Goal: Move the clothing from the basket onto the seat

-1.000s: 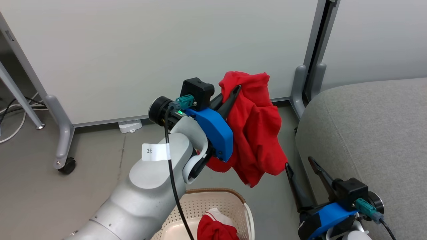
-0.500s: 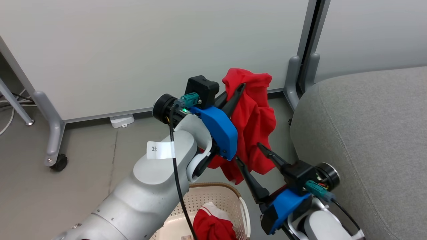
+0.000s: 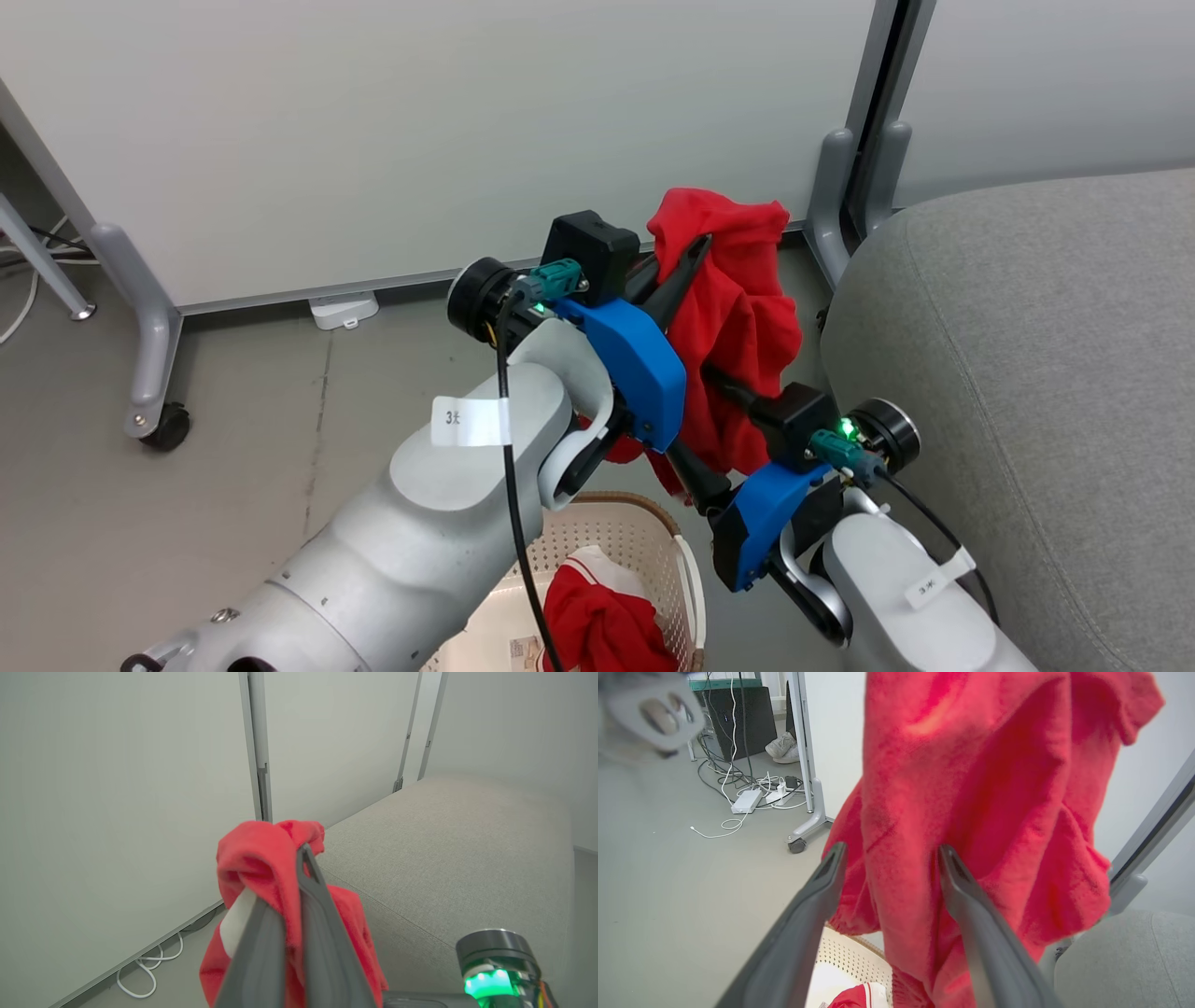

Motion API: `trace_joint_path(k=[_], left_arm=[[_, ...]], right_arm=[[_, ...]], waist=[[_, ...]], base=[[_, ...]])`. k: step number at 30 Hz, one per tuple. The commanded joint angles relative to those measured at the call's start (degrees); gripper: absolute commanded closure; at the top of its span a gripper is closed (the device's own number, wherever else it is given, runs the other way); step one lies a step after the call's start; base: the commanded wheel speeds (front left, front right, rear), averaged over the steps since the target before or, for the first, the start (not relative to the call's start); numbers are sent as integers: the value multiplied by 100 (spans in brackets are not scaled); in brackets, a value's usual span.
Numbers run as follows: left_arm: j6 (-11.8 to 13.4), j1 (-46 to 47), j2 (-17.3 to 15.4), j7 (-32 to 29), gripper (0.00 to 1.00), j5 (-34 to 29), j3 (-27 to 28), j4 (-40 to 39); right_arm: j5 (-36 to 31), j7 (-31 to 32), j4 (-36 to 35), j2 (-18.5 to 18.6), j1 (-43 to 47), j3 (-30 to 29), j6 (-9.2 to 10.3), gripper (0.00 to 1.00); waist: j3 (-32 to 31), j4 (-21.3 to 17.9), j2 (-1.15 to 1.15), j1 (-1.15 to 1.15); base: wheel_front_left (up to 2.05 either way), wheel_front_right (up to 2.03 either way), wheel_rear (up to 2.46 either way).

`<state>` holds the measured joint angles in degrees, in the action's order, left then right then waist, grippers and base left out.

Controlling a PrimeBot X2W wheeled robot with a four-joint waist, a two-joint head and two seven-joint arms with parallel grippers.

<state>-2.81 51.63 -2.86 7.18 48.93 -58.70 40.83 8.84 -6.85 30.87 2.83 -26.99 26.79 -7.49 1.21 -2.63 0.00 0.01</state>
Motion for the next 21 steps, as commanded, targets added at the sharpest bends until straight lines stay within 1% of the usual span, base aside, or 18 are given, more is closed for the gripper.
trace_joint_path(k=[1, 9, 10, 11, 12, 21], left_arm=[[30, 110, -4, 55, 100, 67, -68, -19], [81, 194, -5, 139, 100, 256, -274, -11], [90, 205, -5, 155, 100, 275, -292, -1], [98, 217, -4, 167, 100, 300, -313, 12], [105, 232, -4, 176, 100, 316, -331, 25], [142, 238, -5, 256, 100, 461, -475, 137]], right_arm=[[81, -90, 188, 9, -209, 29, -1, 0], [440, -405, 799, 9, -662, 132, -1, 0], [506, -445, 866, 9, -694, 134, -1, 7], [589, -469, 909, 9, -725, 135, -1, 50], [648, -503, 958, 9, -761, 147, -1, 100], [868, -693, 1219, 9, -858, 273, -1, 100]], waist=[[13, 23, 0, -1], [18, 87, 0, -1], [19, 90, 0, -1], [19, 91, 0, -1], [24, 89, 0, -1], [11, 22, 0, -1]], base=[[0, 0, 0], [0, 0, 0], [0, 0, 0], [0, 0, 0], [0, 0, 0], [0, 0, 0]])
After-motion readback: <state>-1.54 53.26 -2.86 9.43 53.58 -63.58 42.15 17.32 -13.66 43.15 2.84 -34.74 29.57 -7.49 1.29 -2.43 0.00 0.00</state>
